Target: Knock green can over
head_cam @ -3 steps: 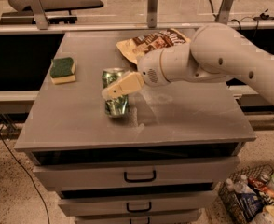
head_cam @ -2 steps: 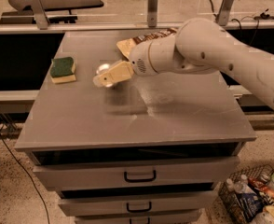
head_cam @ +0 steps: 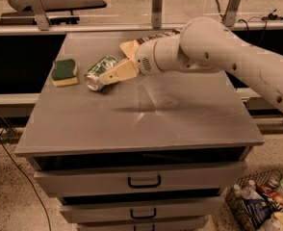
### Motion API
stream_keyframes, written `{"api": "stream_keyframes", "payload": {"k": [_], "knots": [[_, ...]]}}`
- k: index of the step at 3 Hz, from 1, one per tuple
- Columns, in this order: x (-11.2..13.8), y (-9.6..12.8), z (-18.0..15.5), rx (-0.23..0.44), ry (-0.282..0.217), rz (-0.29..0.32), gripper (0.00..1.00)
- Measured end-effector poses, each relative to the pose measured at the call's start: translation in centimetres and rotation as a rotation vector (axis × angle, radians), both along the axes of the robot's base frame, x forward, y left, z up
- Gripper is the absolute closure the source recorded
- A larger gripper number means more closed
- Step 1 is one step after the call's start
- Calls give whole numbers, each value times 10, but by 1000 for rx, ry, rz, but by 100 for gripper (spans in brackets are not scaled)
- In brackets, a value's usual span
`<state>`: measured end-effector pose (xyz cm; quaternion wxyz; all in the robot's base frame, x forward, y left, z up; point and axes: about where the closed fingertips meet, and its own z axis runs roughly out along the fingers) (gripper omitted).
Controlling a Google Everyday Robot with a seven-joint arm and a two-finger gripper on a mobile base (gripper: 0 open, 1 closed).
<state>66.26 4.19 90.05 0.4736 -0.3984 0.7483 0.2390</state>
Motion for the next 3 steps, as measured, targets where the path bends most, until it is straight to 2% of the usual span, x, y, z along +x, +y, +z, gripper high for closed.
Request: {"api": "stream_keyframes", "payload": {"k": [1, 2, 3], "knots": [[-16, -40, 15, -57, -50, 17, 0], [-55, -108, 51, -162, -155, 102, 0], [-57, -98, 44, -166, -146, 123, 0]]}}
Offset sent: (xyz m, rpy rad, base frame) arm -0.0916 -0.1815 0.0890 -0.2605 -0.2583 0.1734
